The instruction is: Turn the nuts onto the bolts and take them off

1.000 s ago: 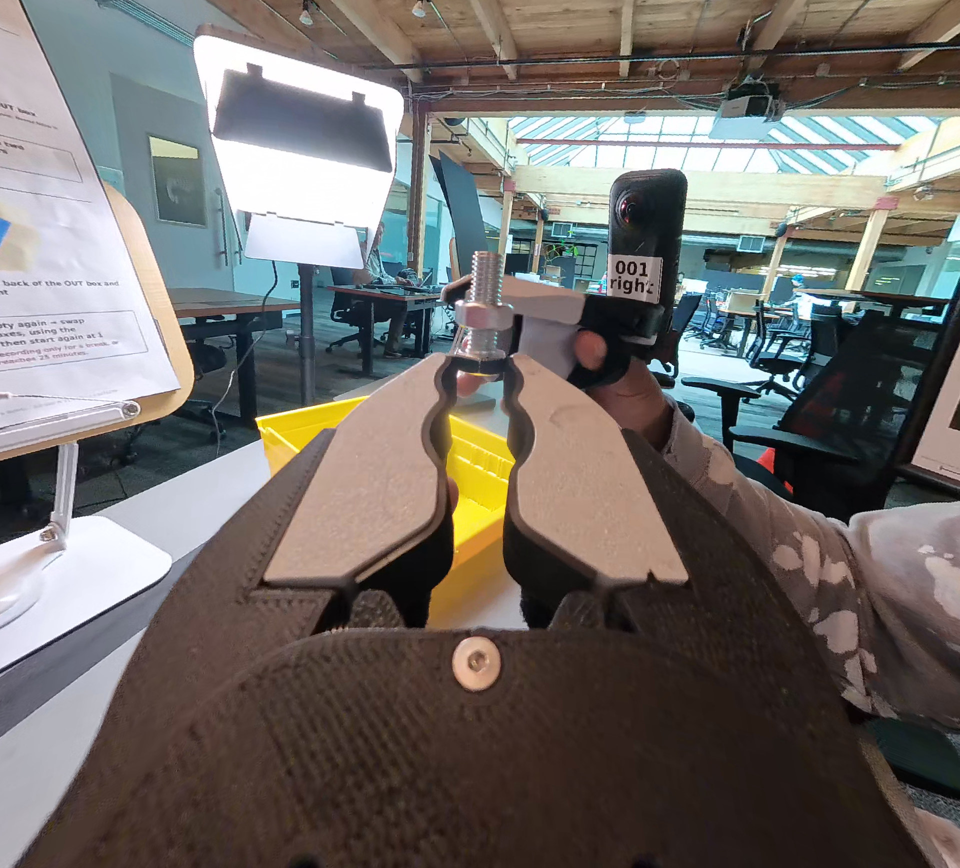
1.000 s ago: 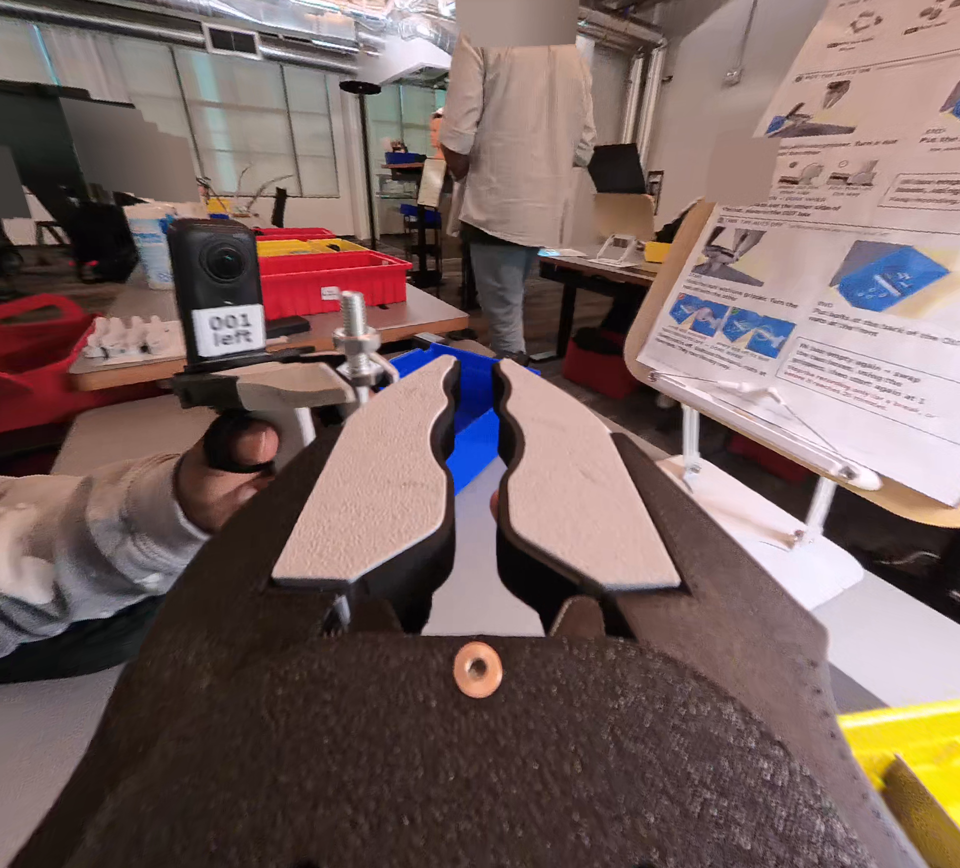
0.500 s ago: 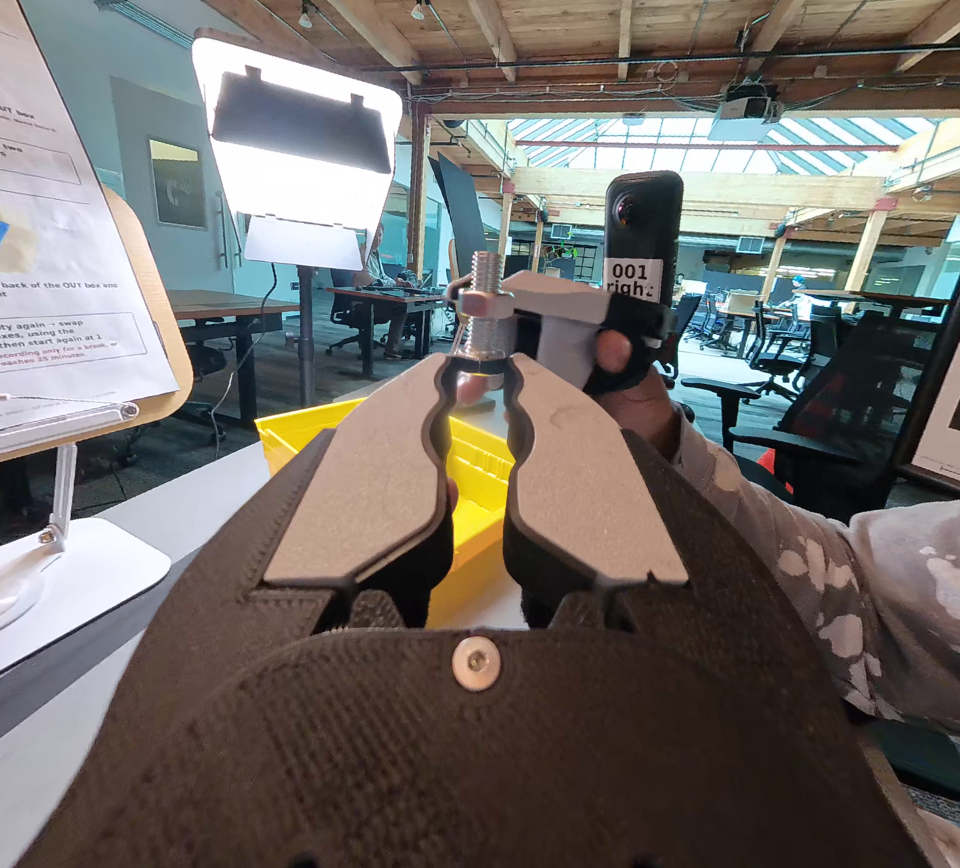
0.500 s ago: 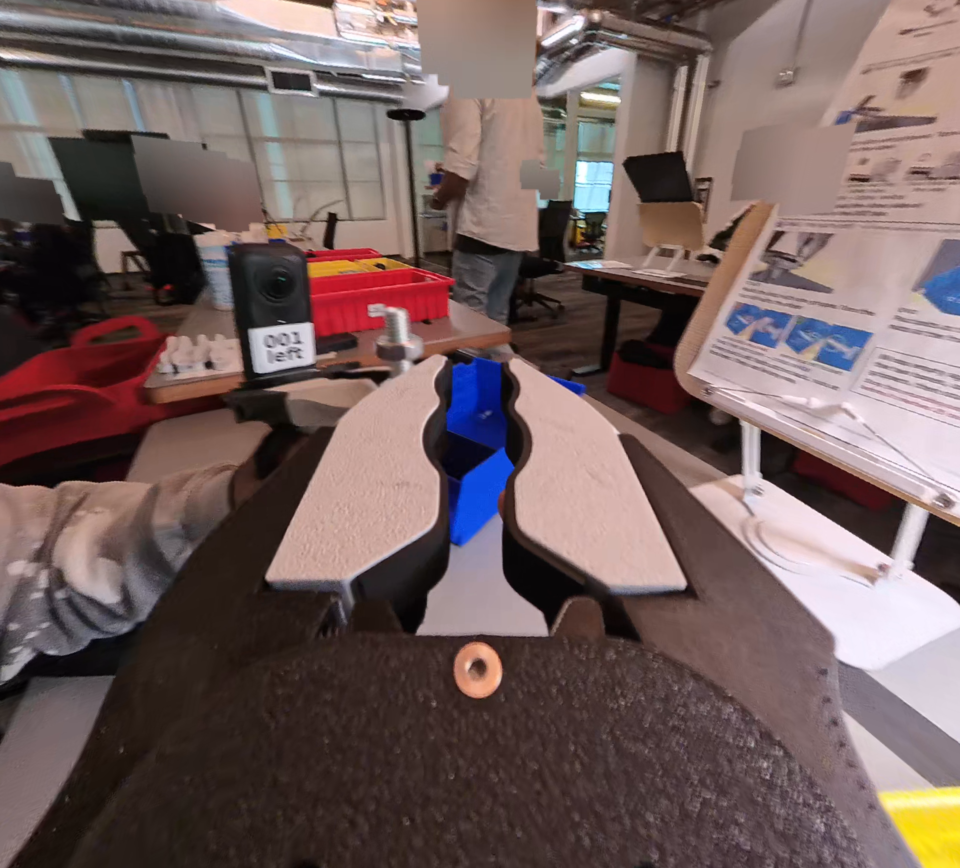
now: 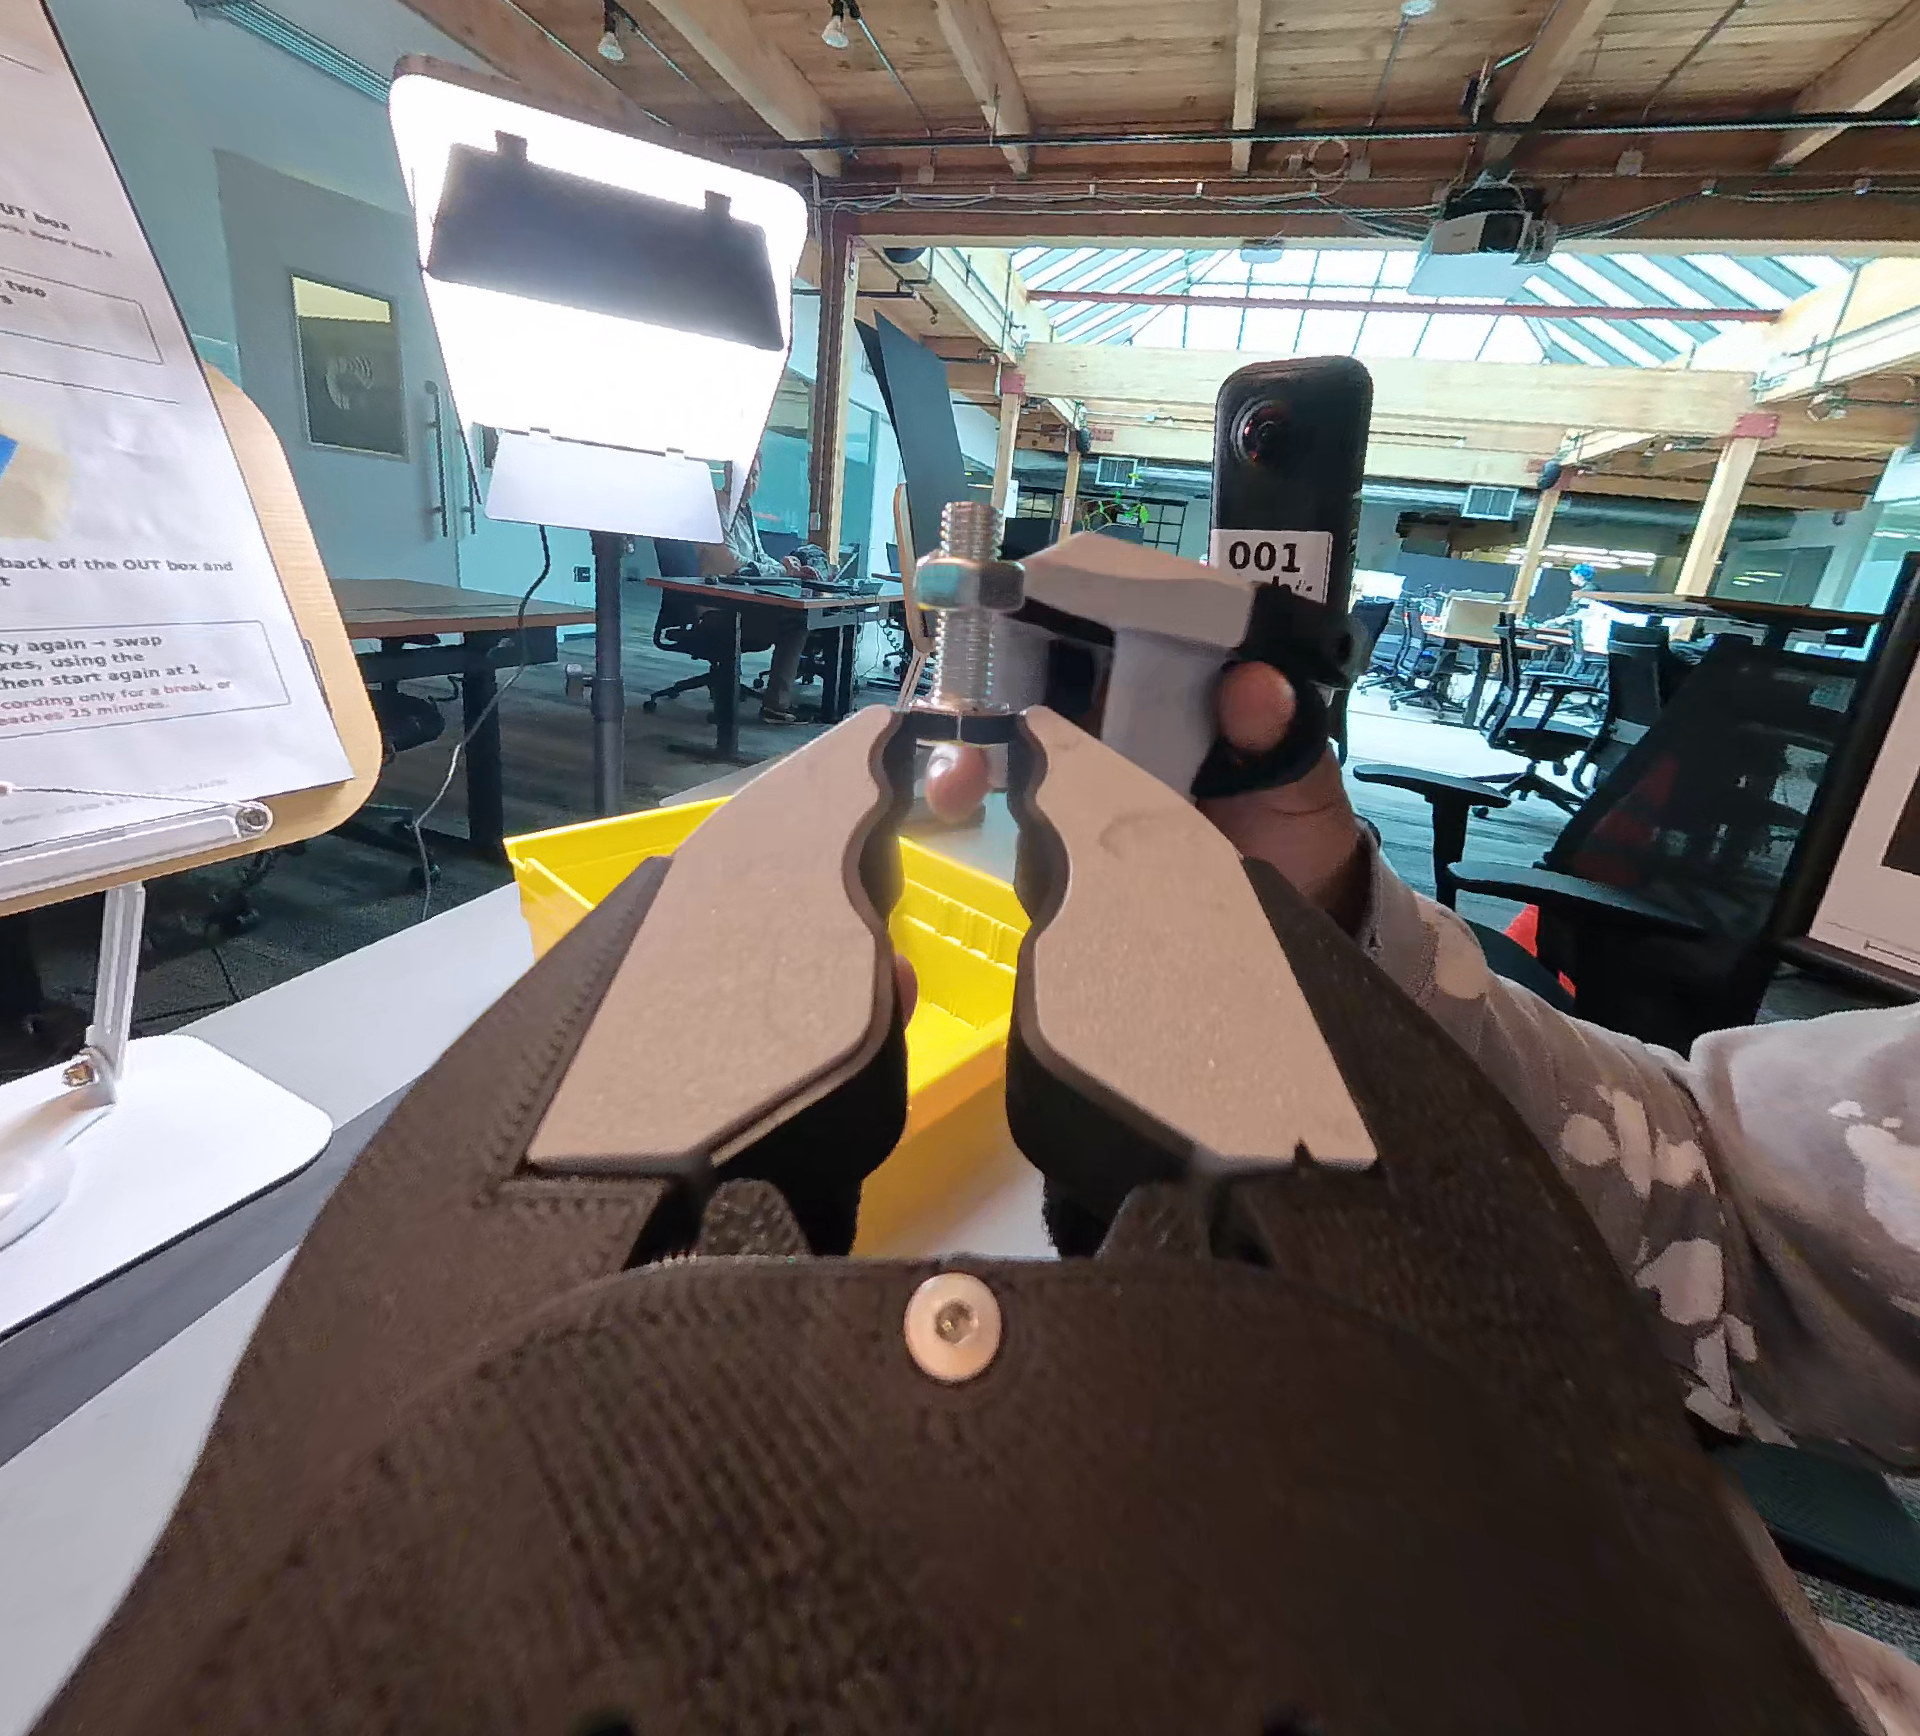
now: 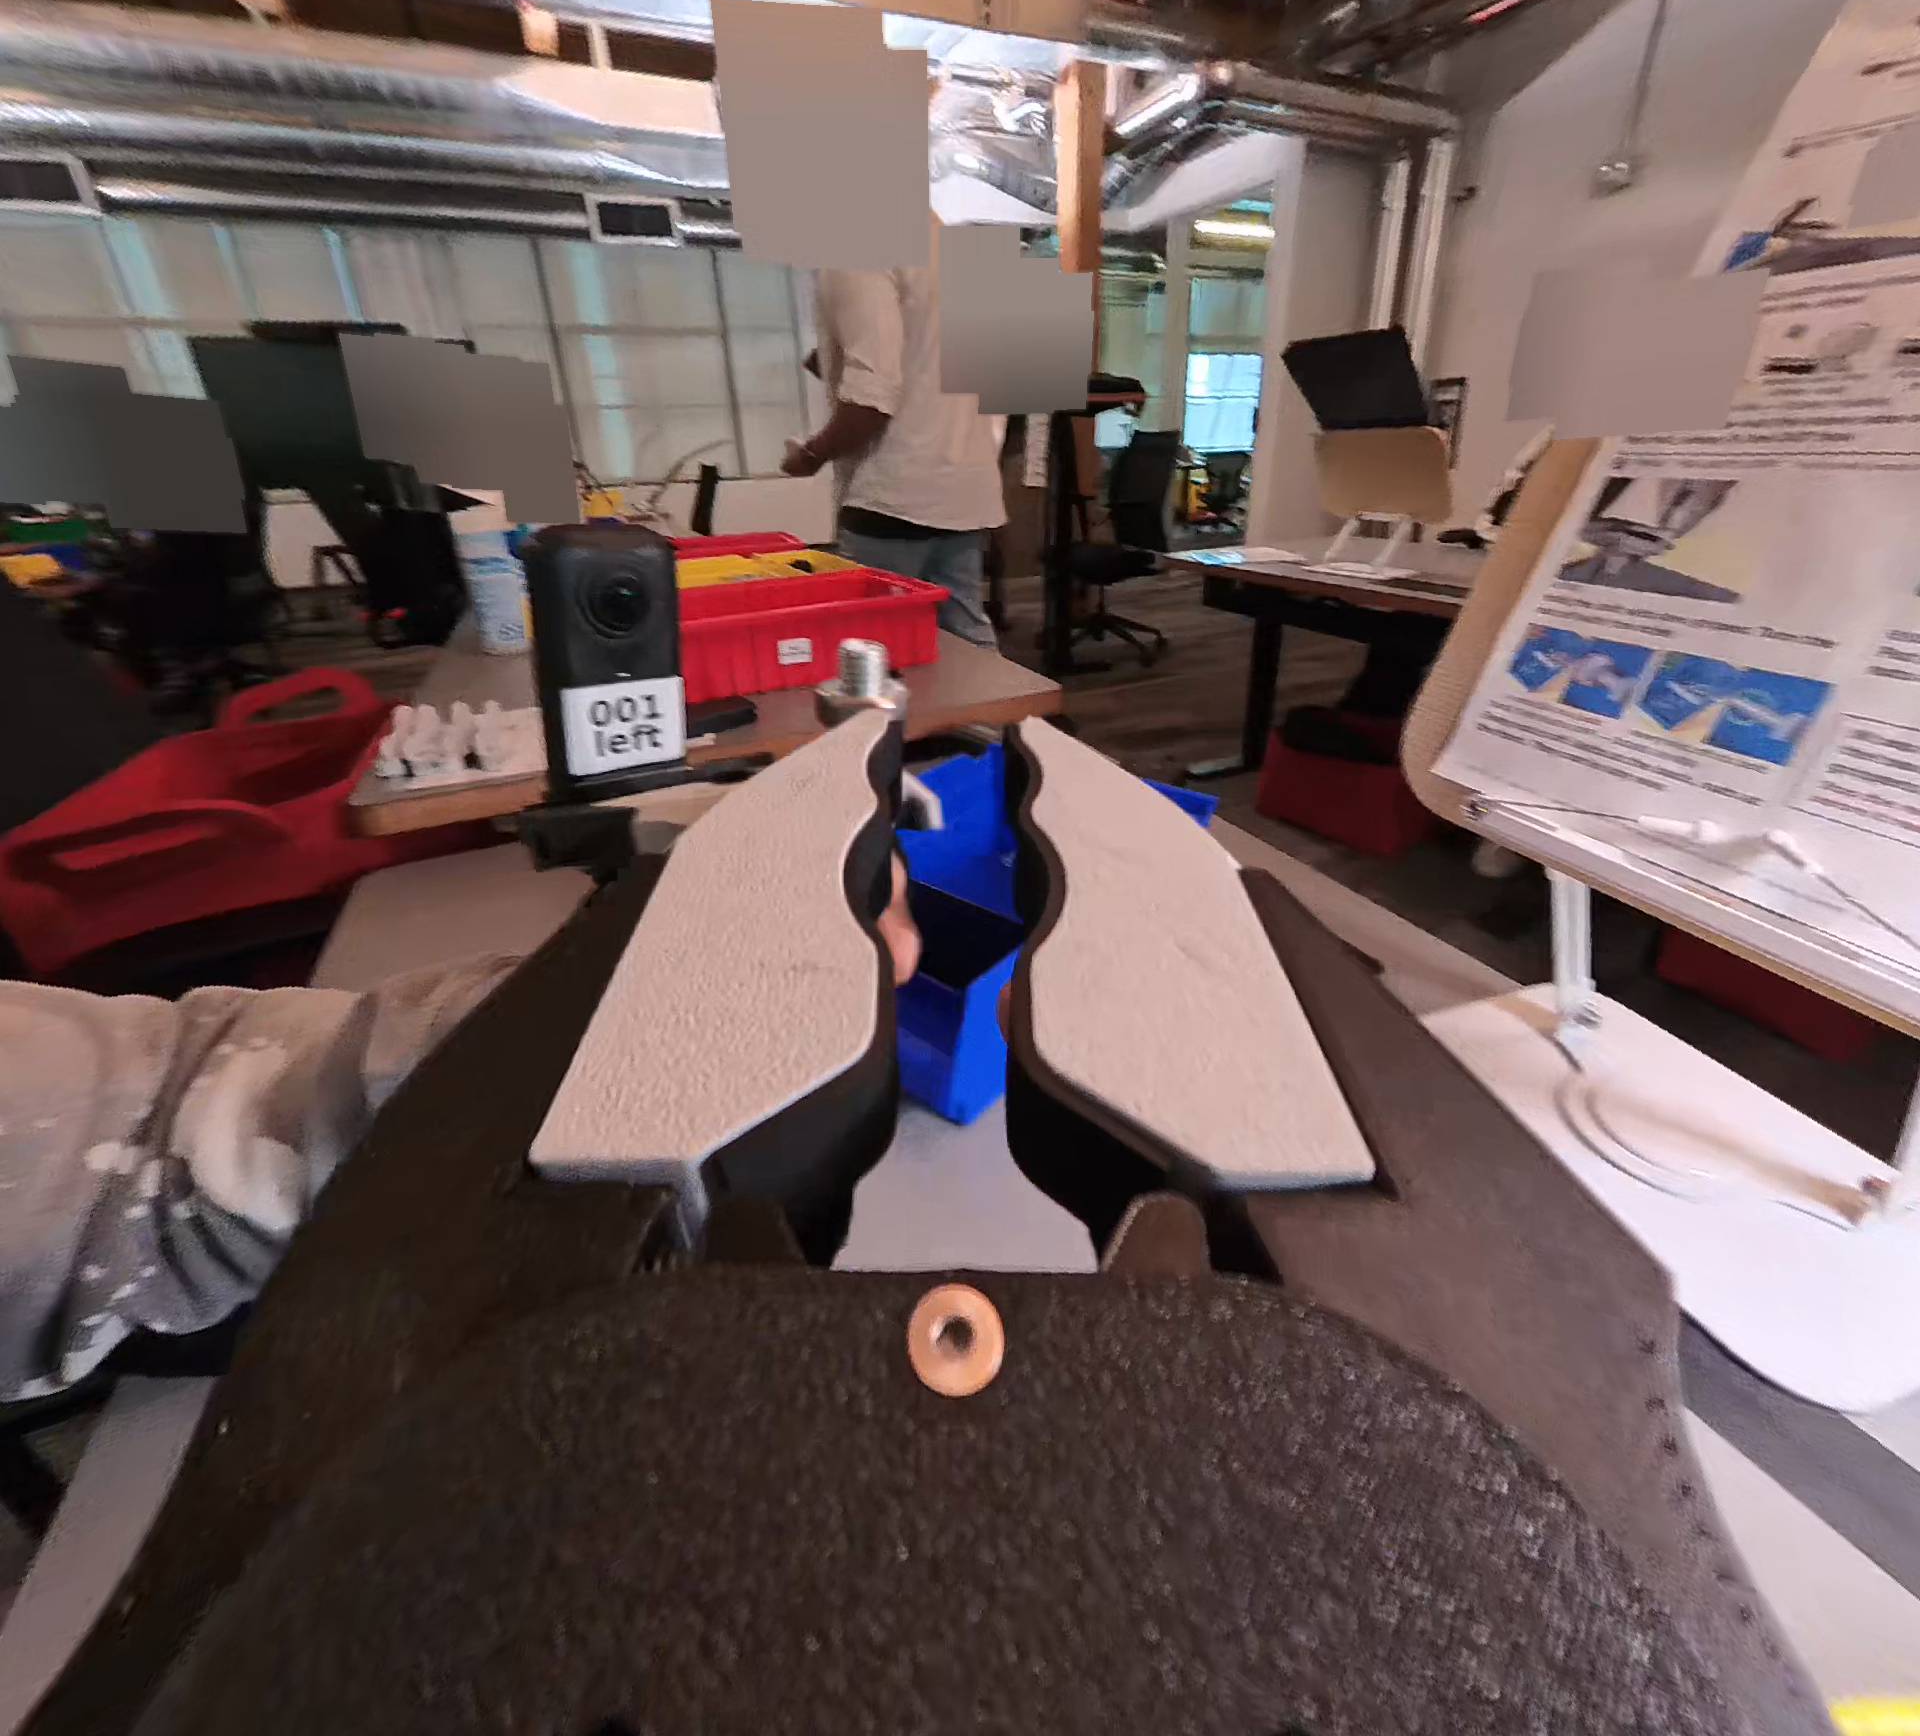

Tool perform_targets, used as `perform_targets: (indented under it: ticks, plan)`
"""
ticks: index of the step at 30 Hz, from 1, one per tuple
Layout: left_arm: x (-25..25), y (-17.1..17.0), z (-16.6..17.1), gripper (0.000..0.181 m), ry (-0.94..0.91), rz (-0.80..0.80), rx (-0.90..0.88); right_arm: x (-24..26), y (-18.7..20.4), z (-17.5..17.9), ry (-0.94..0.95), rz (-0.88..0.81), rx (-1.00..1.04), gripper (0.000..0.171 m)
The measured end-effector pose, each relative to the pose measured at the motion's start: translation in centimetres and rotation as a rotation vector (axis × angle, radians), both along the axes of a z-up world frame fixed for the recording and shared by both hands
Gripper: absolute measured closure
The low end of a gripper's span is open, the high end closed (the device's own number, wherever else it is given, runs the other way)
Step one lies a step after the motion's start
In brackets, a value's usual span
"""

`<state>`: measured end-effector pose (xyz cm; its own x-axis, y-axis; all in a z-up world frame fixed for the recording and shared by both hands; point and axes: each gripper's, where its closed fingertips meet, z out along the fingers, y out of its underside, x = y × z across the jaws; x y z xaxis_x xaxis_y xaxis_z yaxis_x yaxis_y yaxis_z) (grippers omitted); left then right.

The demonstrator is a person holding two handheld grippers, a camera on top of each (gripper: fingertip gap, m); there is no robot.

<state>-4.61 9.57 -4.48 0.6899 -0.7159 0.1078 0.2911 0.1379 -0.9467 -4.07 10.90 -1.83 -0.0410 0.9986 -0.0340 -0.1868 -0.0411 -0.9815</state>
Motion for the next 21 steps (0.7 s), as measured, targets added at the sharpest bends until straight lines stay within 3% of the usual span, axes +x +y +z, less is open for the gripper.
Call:
perform_targets:
  ticks: [8,12,18,21]
  plan:
    - [0.7,-0.1,-0.3,0.164,0.017,-0.013,0.002,-0.9,-1.4,-0.4,-0.026,0.042,0.006,0.143]
    - [0.2,-0.5,0.4,0.164,-0.011,-0.025,0.023,0.2,1.9,-0.1,-0.006,-0.133,0.003,0.162]
    - [0.4,-0.2,0.1,0.163,-0.005,-0.019,0.016,-0.2,-1.0,0.4,0.016,0.028,-0.008,0.145]
    - [0.7,-0.3,0.0,0.163,0.003,-0.021,0.023,-0.7,-1.6,0.1,-0.011,0.026,0.017,0.143]
